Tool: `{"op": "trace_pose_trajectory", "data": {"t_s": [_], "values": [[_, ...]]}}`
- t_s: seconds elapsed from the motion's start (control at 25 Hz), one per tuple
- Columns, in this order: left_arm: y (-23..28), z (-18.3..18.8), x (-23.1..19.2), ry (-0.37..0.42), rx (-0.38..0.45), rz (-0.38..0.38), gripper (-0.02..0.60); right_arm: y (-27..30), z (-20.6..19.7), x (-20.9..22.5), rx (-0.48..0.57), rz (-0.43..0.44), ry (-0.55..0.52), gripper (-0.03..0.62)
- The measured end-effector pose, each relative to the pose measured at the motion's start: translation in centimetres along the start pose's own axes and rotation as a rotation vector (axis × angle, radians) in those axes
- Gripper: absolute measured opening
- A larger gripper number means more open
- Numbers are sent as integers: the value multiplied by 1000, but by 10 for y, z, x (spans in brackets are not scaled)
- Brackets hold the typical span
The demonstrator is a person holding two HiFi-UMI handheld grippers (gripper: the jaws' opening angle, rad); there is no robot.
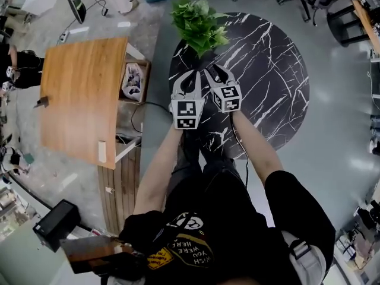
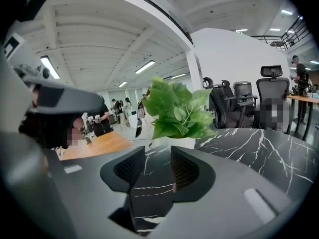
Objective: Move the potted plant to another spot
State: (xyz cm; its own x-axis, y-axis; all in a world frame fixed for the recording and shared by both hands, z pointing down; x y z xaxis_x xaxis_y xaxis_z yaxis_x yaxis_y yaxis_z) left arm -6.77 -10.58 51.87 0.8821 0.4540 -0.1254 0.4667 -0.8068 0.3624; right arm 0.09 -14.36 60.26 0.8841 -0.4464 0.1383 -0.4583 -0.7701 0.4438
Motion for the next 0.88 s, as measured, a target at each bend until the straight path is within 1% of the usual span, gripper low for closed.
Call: {"op": "trace_pose_trajectory", "data": {"t_s": [0.08,0.2,0.24,0.36,0.44,0.52,0.64,0.68,0.72,0.88], "values": [[8,-11,-11,-37,1,2,5,28,-15,7,-14,-29,-18,230],[14,-21,-27,-83,13,9,5,68,-31,21,-35,-80,-51,320],[15,-22,-30,-99,24,7,5,82,-34,27,-45,-91,-67,384],[14,-23,-39,-145,60,0,5,120,-37,43,-76,-113,-79,496],[11,-23,-44,-155,70,1,5,141,-33,45,-81,-112,-90,512],[10,-24,-47,-160,72,4,5,155,-25,44,-62,-112,-108,522],[8,-25,-45,-171,69,7,5,167,-20,45,-36,-141,-110,522],[8,-25,-44,-172,72,8,5,169,-19,47,-26,-158,-110,506],[8,-23,-43,-173,78,9,5,171,-19,48,-15,-172,-115,474],[8,-19,-37,-168,94,1,5,172,-17,48,6,-178,-127,472]]}}
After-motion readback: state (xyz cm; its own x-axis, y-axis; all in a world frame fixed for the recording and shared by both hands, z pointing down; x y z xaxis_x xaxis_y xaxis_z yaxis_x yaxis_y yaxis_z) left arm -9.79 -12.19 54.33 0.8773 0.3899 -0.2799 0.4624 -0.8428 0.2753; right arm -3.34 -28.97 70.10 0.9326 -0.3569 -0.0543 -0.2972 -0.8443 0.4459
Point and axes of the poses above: the fingertips, and each gripper's own axes: y forward along the fingers, x to its right, z out of its top, the point moved 2 cm from there along -y, backward along the fingers, and after that the axes turned 7 degrees about -z, right-handed, at the moved point
